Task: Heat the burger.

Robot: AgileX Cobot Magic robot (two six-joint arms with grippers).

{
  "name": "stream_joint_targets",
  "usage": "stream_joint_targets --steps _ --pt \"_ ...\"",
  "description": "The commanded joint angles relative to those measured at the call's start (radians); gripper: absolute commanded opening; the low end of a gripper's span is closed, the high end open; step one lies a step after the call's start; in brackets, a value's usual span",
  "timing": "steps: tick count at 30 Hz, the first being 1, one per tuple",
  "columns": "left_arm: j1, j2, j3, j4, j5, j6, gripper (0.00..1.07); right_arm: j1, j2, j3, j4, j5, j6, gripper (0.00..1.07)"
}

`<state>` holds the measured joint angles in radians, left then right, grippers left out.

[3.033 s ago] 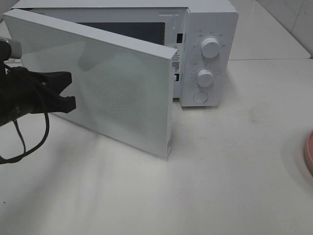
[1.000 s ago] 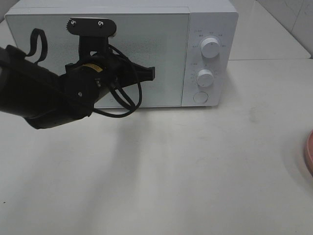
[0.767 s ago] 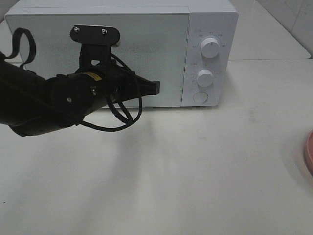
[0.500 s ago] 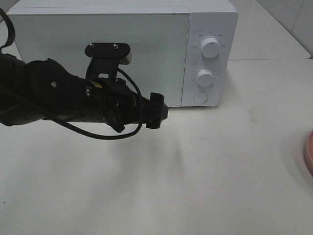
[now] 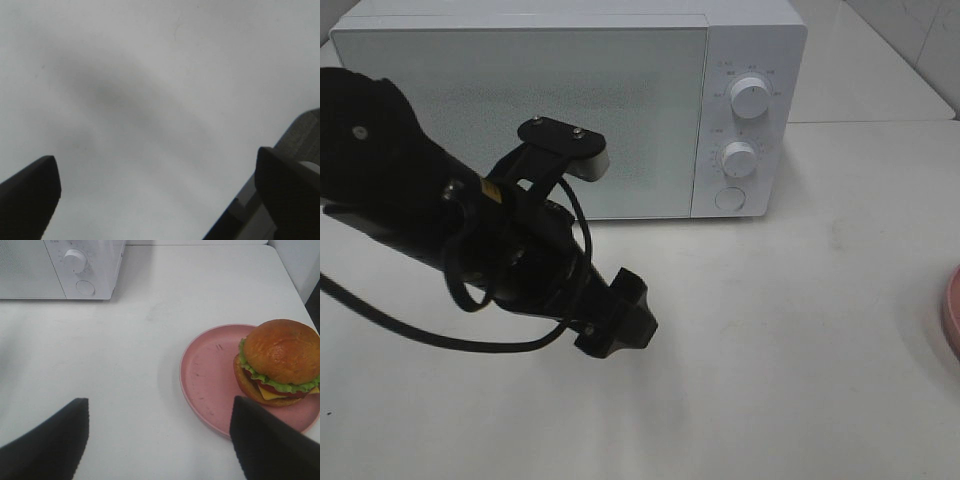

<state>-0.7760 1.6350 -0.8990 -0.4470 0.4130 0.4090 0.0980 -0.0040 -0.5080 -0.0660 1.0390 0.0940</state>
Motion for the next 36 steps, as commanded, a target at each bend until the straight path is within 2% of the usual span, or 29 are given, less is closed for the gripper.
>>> stream_joint_targets --steps 1,2,3,4,6,7,9,10,11,12,13,14,15,17,18,20,21,22,27,29,30,32,36 --pt "0.061 -0.053 0.004 0.014 0.112 -0.044 0.98 -0.003 -0.027 0.001 0.0 -0.001 -0.01 0.76" --pt "0.113 -0.077 0.004 0.015 0.174 -0.079 0.98 -0.003 -0.027 0.001 0.0 -0.001 -0.01 0.76" --pt "0.144 -0.092 0.004 0.015 0.207 -0.086 0.98 -0.003 -0.027 0.001 0.0 -0.001 -0.01 0.76" --pt "0.144 -0.092 0.004 0.015 0.207 -0.086 0.98 -0.003 -0.027 0.001 0.0 -0.001 -0.01 0.76" --pt "0.239 -0.133 0.004 0.015 0.304 -0.086 0.98 -0.003 -0.027 0.001 0.0 -0.001 -0.01 0.76" --pt "0.239 -0.133 0.004 0.015 0.304 -0.086 0.98 -0.003 -0.027 0.001 0.0 -0.001 -0.01 0.76" --pt "0.34 -0.184 0.004 0.018 0.418 -0.086 0.98 -0.003 -0.027 0.001 0.0 -0.001 -0.01 0.76" --pt "0.34 -0.184 0.004 0.018 0.418 -0.086 0.98 -0.003 -0.027 0.001 0.0 -0.001 -0.01 0.76" --pt "0.408 -0.219 0.004 0.023 0.482 -0.086 0.98 -0.003 -0.027 0.001 0.0 -0.001 -0.01 0.76" --pt "0.408 -0.219 0.004 0.023 0.482 -0.086 0.98 -0.003 -0.027 0.001 0.0 -0.001 -0.01 0.76" --pt "0.483 -0.254 0.004 0.037 0.538 -0.086 0.98 -0.003 -0.027 0.001 0.0 -0.001 -0.01 0.76" --pt "0.52 -0.273 0.004 0.046 0.566 -0.086 0.98 -0.003 -0.027 0.001 0.0 -0.001 -0.01 0.76" --pt "0.52 -0.273 0.004 0.046 0.566 -0.086 0.98 -0.003 -0.027 0.001 0.0 -0.001 -0.01 0.76" --pt "0.623 -0.33 0.004 0.074 0.635 -0.112 0.98 -0.003 -0.027 0.001 0.0 -0.001 -0.01 0.76" --pt "0.623 -0.33 0.004 0.074 0.635 -0.112 0.98 -0.003 -0.027 0.001 0.0 -0.001 -0.01 0.76" --pt "0.715 -0.386 0.004 0.123 0.682 -0.169 0.98 -0.003 -0.027 0.001 0.0 -0.001 -0.01 0.76" --pt "0.715 -0.386 0.004 0.123 0.682 -0.169 0.98 -0.003 -0.027 0.001 0.0 -0.001 -0.01 0.76" --pt "0.768 -0.426 0.004 0.141 0.692 -0.214 0.98 -0.003 -0.027 0.001 0.0 -0.001 -0.01 0.76" --pt "0.819 -0.52 0.024 0.195 0.691 -0.269 0.98 -0.003 -0.027 0.001 0.0 -0.001 -0.01 0.76" --pt "0.821 -0.594 0.069 0.26 0.684 -0.316 0.98 -0.003 -0.027 0.001 0.0 -0.001 -0.01 0.76" --pt "0.821 -0.594 0.069 0.26 0.684 -0.316 0.98 -0.003 -0.027 0.001 0.0 -0.001 -0.01 0.76" --pt "0.821 -0.697 0.139 0.314 0.659 -0.352 0.98 -0.003 -0.027 0.001 0.0 -0.001 -0.01 0.76" --pt "0.821 -0.776 0.194 0.332 0.645 -0.366 0.98 -0.003 -0.027 0.001 0.0 -0.001 -0.01 0.76"
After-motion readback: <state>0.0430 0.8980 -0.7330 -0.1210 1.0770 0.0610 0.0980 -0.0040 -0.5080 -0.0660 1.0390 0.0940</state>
